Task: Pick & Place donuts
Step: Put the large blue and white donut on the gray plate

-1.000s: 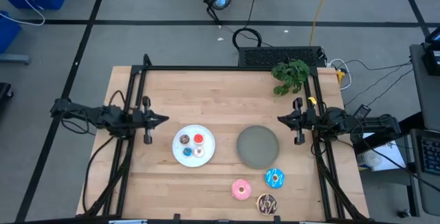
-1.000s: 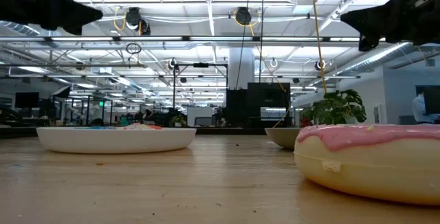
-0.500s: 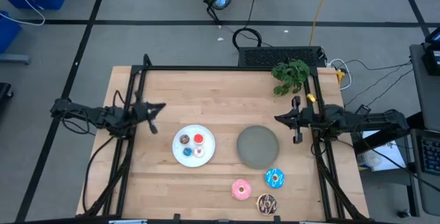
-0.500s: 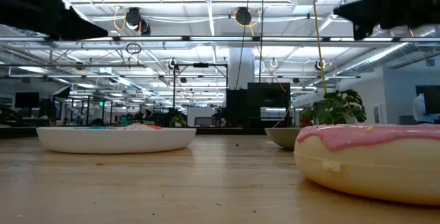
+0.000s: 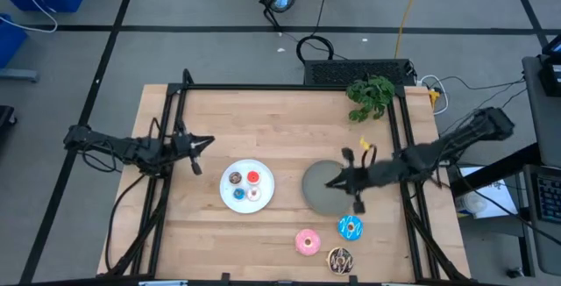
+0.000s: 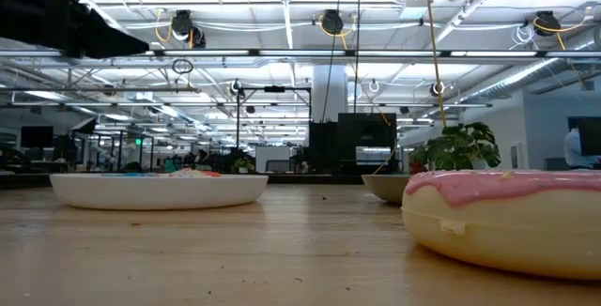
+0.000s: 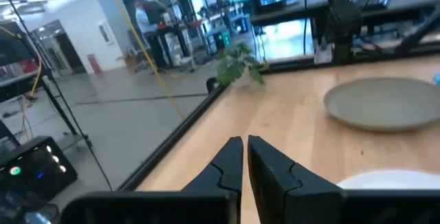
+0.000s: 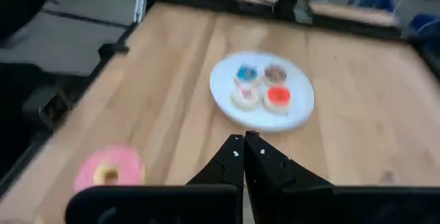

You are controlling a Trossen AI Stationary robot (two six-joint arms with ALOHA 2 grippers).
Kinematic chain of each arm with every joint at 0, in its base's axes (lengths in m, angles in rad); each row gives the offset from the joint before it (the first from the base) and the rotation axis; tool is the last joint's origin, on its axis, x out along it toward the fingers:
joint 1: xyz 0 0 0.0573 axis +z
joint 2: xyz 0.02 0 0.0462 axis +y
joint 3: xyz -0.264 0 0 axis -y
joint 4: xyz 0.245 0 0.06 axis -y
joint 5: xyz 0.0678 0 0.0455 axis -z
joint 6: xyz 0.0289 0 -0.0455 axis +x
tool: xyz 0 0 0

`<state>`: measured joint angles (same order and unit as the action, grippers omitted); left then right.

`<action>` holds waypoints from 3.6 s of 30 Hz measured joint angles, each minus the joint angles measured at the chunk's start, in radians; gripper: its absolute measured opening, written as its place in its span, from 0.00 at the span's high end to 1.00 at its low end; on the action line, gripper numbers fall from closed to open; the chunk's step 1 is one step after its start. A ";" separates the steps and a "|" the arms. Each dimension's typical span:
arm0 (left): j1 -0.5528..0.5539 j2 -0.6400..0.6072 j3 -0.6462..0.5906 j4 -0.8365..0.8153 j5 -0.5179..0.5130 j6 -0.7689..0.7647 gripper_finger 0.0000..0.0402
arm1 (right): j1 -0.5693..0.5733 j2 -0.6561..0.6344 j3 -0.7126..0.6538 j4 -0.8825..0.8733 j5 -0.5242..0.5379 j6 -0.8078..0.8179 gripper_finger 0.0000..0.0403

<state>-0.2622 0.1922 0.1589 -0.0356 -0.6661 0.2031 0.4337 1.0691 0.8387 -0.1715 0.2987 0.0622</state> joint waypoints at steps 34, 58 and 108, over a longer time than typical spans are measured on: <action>0.000 0.026 0.001 0.123 0.013 0.159 0.92 | 0.300 0.529 0.583 -0.942 -0.135 1.188 1.00; 0.000 0.026 0.001 0.228 0.138 0.395 0.92 | 0.255 0.580 0.391 -1.007 -0.167 1.129 0.80; 0.000 0.040 0.001 0.187 0.222 0.404 0.92 | 0.253 0.568 0.049 -0.480 -0.324 1.023 0.30</action>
<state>-0.2623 0.2317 0.1596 0.1511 -0.4438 0.6075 0.6862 1.6366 0.8879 -0.6513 -0.0257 1.0852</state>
